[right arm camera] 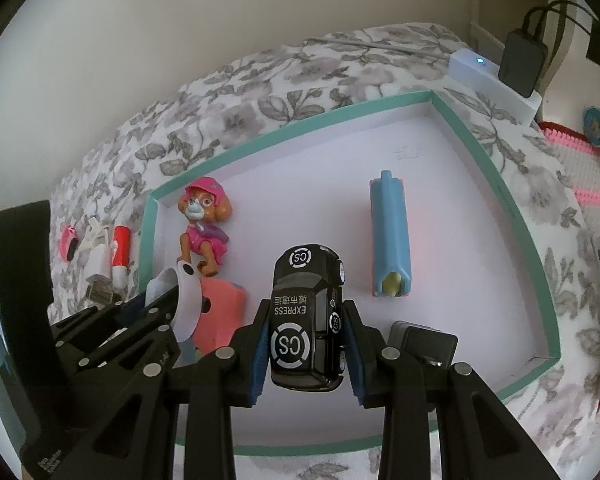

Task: Organize rigid objects
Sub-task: 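Carry the white band with the left tool while the right tool carries the toy car into the tray, then open both tools to release the white band and toy car in the tray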

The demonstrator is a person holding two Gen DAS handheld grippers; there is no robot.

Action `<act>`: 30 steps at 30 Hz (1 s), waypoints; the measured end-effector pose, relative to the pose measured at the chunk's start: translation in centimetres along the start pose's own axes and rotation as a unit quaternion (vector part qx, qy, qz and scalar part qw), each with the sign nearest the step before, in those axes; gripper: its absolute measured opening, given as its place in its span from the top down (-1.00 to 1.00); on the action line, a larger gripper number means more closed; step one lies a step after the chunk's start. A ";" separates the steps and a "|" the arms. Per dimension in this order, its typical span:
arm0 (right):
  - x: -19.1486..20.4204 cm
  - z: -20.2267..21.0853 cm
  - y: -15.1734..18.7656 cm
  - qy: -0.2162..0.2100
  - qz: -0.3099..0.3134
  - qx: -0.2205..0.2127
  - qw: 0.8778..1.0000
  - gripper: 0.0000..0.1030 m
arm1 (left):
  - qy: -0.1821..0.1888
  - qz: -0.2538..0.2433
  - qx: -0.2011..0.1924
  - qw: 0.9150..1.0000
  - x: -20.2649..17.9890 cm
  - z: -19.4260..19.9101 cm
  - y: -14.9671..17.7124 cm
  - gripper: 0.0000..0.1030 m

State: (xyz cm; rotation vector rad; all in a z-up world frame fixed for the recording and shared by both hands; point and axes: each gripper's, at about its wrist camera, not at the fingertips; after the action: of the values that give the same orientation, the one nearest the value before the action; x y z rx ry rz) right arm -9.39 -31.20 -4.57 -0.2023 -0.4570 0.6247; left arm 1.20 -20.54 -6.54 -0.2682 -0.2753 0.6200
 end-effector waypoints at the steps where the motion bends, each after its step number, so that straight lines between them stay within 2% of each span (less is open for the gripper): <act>1: 0.1 0.1 0.0 0.001 0.003 -0.002 1.000 0.32 | 0.003 -0.001 0.001 1.000 0.0 0.1 0.1 0.67; 12: 0.6 -0.4 0.1 0.012 0.020 0.005 1.000 0.32 | 0.006 -0.003 0.014 1.000 -0.1 0.6 0.2 0.65; 15: 0.7 -0.3 0.1 0.015 0.024 0.006 1.000 0.32 | 0.007 -0.004 0.011 1.000 0.0 1.0 0.1 0.58; 17: 0.8 -0.4 0.2 0.021 0.028 0.005 0.999 0.31 | 0.008 -0.003 0.007 1.000 0.1 1.3 0.0 0.45; 24: 1.0 -0.5 0.1 0.030 0.035 0.008 0.999 0.31 | 0.011 0.000 -0.004 1.000 0.5 2.4 -0.1 0.42; 28: 1.2 -0.5 0.2 0.033 0.037 0.008 0.999 0.31 | 0.011 0.005 -0.012 1.000 0.9 3.1 -0.2 0.23; 30: 1.2 -0.6 0.2 0.036 0.040 0.009 0.999 0.31 | 0.010 0.007 -0.015 1.000 1.1 3.4 -0.3 0.21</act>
State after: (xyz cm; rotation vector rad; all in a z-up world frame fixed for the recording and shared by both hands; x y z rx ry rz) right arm -8.32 -30.36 -4.70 -0.2268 -0.3754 0.6963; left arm 1.08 -19.56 -3.08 -0.3055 -0.2633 0.6263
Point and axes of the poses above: each gripper's, at about its wrist camera, not at the fingertips, and z roughly against the way its jaws point, x to its left, y to its underside, and after that the axes turned 10 degrees about -z, right-handed
